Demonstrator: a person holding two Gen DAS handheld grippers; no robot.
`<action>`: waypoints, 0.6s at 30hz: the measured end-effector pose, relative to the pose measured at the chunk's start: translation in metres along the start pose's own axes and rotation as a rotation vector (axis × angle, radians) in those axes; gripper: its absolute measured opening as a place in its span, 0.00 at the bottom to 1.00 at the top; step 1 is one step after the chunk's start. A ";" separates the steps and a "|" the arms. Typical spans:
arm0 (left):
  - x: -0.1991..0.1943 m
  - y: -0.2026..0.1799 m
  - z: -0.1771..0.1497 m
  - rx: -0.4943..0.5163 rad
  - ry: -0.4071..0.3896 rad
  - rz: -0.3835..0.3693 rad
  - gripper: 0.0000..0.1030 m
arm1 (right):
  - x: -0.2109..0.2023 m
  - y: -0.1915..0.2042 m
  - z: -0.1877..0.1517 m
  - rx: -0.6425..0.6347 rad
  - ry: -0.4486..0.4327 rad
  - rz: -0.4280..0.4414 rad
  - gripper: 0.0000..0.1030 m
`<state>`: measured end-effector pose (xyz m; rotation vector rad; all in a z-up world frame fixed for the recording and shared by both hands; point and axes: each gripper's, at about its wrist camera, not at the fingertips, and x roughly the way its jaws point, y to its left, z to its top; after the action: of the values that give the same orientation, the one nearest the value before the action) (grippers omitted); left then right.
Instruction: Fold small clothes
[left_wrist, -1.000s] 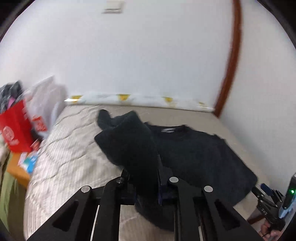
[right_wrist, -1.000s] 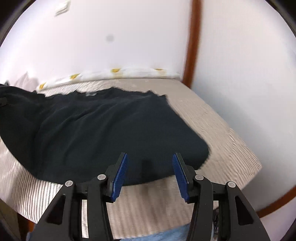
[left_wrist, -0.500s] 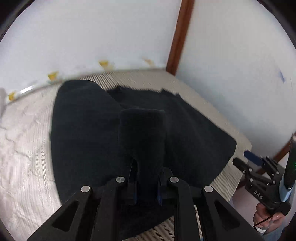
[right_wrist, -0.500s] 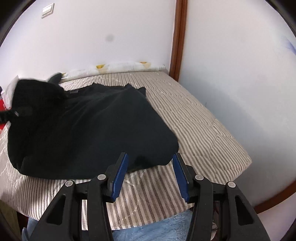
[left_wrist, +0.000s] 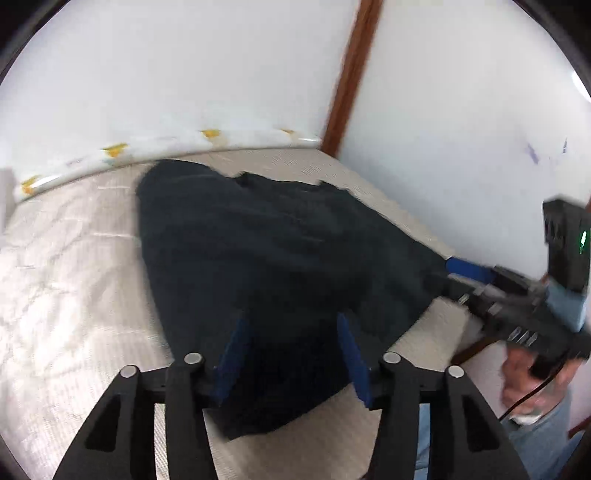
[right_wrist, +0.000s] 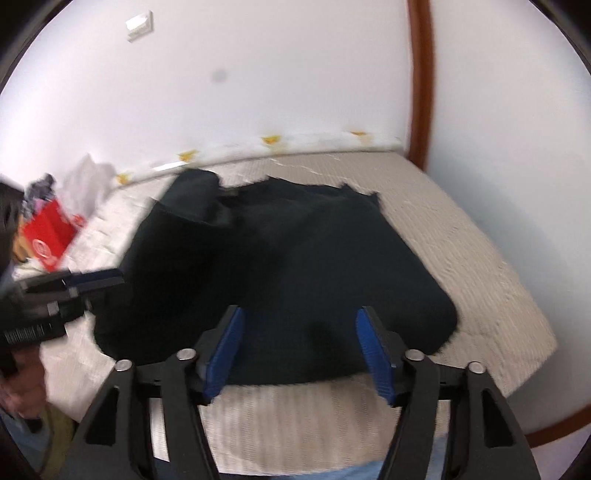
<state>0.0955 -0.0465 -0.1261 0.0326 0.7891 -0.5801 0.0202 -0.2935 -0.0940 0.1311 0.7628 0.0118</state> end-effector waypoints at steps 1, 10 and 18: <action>-0.005 0.008 -0.006 -0.004 -0.001 0.024 0.48 | 0.001 0.005 0.002 0.004 0.001 0.027 0.68; -0.011 0.067 -0.063 -0.137 0.064 -0.011 0.57 | 0.060 0.049 0.015 0.081 0.096 0.190 0.71; 0.016 0.054 -0.060 -0.138 0.100 -0.063 0.58 | 0.123 0.056 0.032 0.227 0.128 0.277 0.59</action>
<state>0.0917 0.0056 -0.1896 -0.0911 0.9283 -0.5853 0.1337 -0.2346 -0.1487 0.4546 0.8675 0.1988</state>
